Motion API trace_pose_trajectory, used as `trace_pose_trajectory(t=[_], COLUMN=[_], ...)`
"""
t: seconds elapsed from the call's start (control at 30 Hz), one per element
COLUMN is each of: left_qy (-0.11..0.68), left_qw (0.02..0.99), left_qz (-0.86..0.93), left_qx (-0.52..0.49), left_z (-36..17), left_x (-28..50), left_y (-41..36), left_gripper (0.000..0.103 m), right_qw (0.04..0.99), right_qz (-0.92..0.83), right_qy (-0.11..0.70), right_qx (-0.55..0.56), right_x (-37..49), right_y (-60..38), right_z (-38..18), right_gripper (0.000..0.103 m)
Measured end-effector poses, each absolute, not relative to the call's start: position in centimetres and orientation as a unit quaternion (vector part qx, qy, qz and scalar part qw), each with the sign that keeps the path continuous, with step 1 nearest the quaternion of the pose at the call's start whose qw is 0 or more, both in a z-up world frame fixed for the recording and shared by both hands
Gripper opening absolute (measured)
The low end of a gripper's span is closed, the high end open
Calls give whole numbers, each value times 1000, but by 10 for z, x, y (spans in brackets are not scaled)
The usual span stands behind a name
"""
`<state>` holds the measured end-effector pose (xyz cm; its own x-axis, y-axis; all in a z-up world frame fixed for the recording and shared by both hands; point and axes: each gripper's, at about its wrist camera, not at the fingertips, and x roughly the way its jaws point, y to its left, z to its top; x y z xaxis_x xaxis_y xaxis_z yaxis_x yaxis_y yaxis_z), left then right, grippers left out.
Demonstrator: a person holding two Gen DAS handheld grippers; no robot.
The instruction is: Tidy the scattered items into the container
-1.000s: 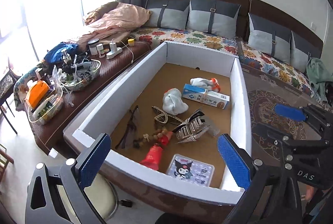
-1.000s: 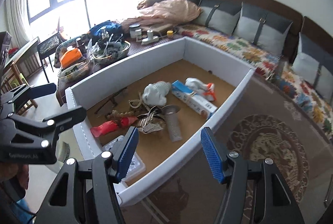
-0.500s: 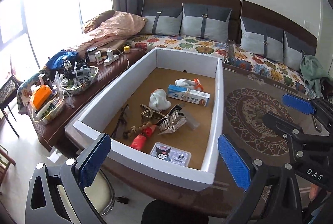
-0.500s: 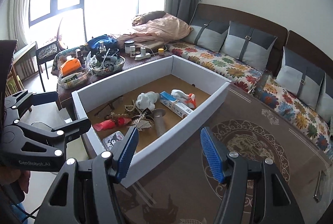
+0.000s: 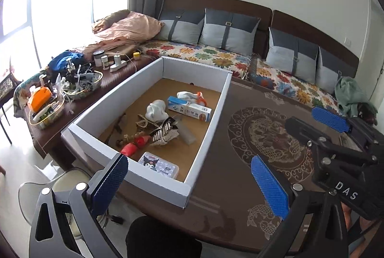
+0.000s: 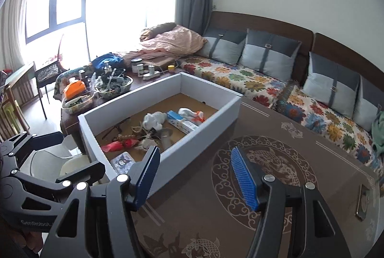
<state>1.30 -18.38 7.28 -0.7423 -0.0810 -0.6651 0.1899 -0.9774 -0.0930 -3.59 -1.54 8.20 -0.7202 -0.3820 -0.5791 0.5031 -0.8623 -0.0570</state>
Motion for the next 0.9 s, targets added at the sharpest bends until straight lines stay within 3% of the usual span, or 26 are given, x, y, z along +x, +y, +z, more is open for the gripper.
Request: trace_pose_trajectory(t=[0.3,0.9], left_qy=[122,108], left_qw=[122,173], left_qz=[-910,-881], left_qx=[378,428], left_z=[100,54], left_x=[-20,-75], left_y=[-247,-296], left_gripper=[103,103], right_qw=[285,282], right_qz=[-897,-857], right_qy=[141,199], right_qx=[307,382], right_x=[-83,-155], right_y=[-86,-153], right_z=[106,70], right_gripper=[63,63])
